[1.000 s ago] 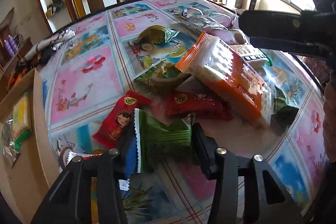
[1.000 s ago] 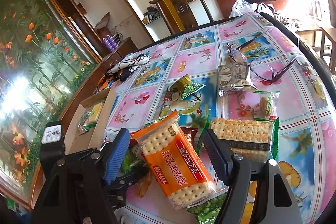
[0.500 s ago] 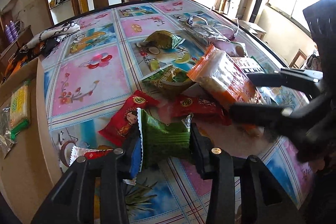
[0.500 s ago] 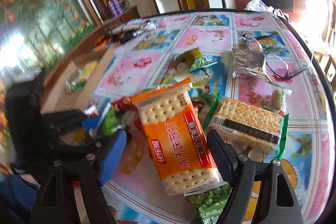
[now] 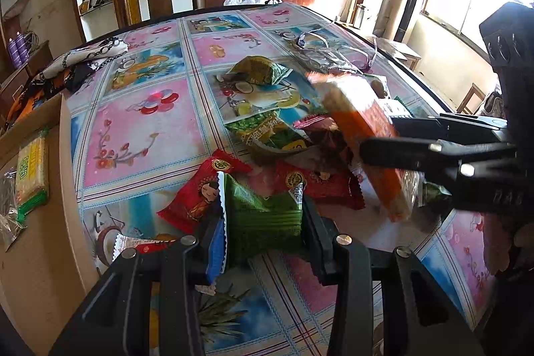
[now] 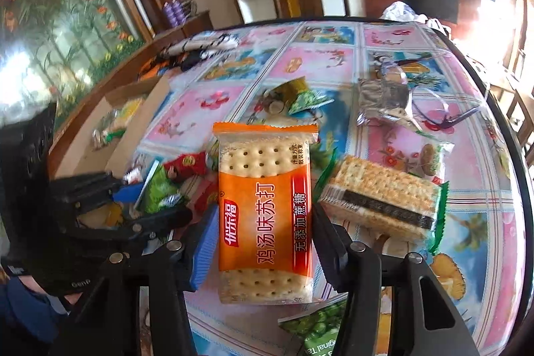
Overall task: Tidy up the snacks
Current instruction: 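Grasp the orange cracker pack with the right gripper while the left gripper grasps the green snack pack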
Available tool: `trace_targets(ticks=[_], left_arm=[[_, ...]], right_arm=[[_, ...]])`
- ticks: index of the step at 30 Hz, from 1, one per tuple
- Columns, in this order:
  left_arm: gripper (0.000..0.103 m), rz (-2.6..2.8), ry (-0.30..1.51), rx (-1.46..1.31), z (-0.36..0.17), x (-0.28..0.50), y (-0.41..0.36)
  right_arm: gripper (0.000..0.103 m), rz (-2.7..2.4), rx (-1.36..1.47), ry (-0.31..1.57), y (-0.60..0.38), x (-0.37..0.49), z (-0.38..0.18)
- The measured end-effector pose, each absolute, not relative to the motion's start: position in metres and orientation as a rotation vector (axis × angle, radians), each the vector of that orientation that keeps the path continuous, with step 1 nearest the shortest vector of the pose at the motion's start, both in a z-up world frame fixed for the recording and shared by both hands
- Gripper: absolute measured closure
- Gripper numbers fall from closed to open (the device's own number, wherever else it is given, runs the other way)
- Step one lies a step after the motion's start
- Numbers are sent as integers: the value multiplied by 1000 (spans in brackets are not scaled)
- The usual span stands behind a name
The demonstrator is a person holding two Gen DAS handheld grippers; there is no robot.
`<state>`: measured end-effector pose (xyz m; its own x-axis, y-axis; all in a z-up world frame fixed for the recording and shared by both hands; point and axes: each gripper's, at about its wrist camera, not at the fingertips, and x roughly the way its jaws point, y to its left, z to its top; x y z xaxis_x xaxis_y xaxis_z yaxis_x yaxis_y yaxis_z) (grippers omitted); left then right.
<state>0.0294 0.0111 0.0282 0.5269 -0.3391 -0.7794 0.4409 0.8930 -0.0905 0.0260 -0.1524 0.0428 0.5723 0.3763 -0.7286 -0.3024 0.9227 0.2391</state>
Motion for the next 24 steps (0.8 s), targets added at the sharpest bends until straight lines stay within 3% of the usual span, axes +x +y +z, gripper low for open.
trace_targets(ticks=[5,24], left_arm=[[63,-470,900,119,30,29,11],[63,-477,901,121,30,28,11]], right_arm=[[46,397,165,851,-161,27,48],[42,360,26,908,-139,29,33]])
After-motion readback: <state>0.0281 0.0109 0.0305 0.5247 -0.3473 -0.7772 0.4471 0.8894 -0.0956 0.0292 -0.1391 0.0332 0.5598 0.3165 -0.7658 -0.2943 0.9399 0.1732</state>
